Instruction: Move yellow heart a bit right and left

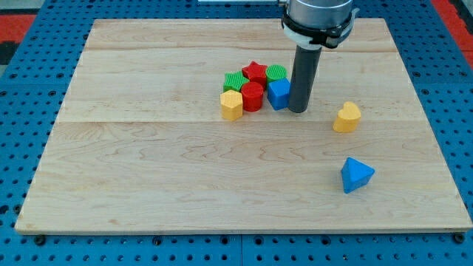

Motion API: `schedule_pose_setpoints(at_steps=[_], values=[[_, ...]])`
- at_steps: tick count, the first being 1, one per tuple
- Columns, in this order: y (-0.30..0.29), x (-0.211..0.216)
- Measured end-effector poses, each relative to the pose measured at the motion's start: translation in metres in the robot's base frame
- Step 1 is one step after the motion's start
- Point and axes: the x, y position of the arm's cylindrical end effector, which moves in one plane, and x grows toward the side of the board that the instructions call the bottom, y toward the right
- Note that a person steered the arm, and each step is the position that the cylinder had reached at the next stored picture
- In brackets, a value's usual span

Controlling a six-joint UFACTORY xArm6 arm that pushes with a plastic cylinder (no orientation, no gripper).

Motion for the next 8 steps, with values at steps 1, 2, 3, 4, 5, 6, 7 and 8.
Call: schedule_pose_setpoints(at_steps=[1,2,3,4,5,6,7,8], values=[[0.009,0.021],[0.022,0.013],[0.052,0.019],[0.059,0.065],[0.061,0.044],[0.061,-0.006],[0.122,0.007],[0.128,0.036]])
